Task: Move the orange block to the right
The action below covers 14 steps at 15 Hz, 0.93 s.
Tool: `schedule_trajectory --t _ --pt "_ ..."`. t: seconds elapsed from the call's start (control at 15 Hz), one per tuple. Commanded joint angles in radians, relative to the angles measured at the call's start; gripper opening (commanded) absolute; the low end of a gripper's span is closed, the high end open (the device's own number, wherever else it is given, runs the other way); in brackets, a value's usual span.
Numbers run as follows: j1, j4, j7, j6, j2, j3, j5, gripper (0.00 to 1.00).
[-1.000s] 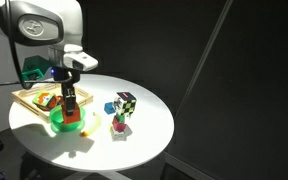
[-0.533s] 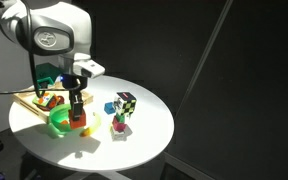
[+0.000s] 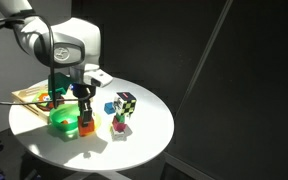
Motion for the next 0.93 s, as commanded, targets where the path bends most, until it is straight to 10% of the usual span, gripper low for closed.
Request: schedule_trajectory --t 0.0,0.87 --pt "0.018 0.046 -0.011 0.020 0.057 -0.031 -0.005 0.25" --pt "0.033 0.107 -0.017 0.060 0.173 -0.082 0.027 0.25"
